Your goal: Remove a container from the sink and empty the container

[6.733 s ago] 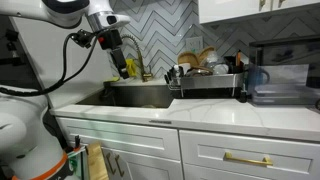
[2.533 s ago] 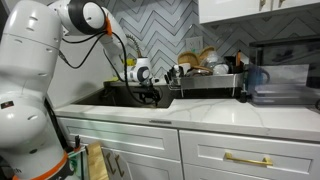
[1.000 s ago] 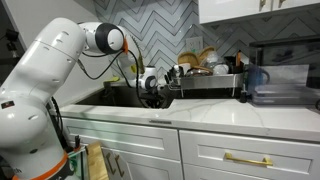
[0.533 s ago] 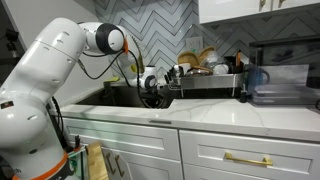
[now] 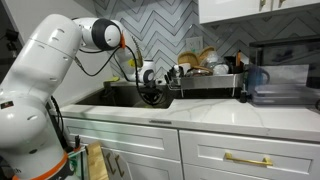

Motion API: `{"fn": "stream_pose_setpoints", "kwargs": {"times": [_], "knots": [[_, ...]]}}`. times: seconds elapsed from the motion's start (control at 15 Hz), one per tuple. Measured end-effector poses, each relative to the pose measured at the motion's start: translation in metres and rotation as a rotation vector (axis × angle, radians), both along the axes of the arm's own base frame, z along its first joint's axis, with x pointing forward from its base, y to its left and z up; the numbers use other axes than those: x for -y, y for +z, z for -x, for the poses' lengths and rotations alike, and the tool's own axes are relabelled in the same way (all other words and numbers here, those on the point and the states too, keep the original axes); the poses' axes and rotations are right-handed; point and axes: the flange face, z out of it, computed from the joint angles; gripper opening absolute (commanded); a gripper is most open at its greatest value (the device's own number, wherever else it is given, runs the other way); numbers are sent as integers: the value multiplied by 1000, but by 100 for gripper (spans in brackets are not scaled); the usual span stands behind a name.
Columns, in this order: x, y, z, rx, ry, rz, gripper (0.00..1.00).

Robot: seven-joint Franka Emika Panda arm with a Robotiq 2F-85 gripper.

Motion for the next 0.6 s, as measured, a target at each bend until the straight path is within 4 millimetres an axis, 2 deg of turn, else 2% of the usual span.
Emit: {"fn": "stream_pose_setpoints", "kwargs": {"times": [0.33,0.6], "knots": [[0,31,4,-28,16,43,2],[1,29,4,-39,11,41,2]]}}
